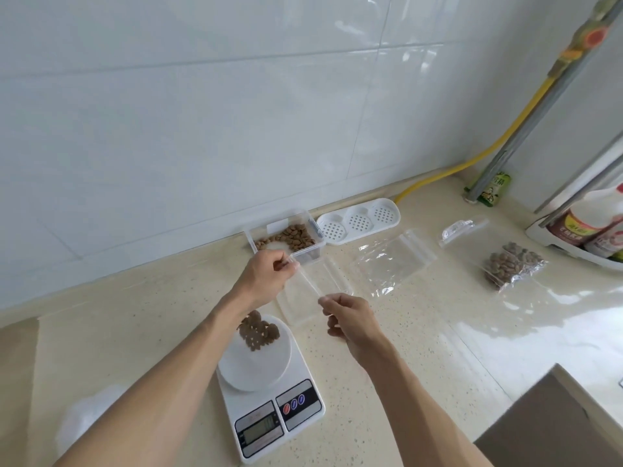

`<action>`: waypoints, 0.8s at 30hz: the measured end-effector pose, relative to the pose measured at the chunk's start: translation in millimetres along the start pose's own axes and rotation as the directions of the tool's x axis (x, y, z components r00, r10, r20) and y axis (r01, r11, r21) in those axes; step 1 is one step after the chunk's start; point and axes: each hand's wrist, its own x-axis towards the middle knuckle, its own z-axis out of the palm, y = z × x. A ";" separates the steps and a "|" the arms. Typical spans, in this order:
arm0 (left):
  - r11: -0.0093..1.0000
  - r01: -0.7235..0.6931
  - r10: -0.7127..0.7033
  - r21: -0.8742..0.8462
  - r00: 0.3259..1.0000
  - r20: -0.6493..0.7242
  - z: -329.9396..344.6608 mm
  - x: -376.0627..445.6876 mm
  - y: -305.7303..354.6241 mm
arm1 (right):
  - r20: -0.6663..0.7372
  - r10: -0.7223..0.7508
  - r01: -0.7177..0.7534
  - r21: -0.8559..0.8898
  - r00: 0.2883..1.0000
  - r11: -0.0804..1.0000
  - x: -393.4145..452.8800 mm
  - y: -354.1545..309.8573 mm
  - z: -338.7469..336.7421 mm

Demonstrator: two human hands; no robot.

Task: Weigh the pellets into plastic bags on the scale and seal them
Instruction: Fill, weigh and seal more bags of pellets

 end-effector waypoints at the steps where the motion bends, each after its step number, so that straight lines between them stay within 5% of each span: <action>1: 0.999 -0.015 0.014 -0.036 1.000 -0.018 -5.3 -4.0 9.9 | 0.011 -0.022 0.021 0.018 1.000 1.000 -3.4 -7.0 1.6; 8: 0.972 -0.090 0.063 -0.219 0.990 -0.127 -30.6 -28.6 54.8 | 0.028 -0.239 0.230 0.187 0.971 0.955 -36.6 -54.6 2.3; 19: 0.928 -0.165 0.112 -0.333 0.979 -0.172 -38.1 -55.6 88.1 | -0.185 -0.438 0.435 -0.059 0.880 0.898 -73.1 -90.9 -6.6; 24: 0.904 -0.185 0.161 -0.385 0.982 -0.094 -43.9 -66.7 98.4 | -0.142 -0.494 0.478 -0.135 0.858 0.868 -83.0 -100.3 -10.9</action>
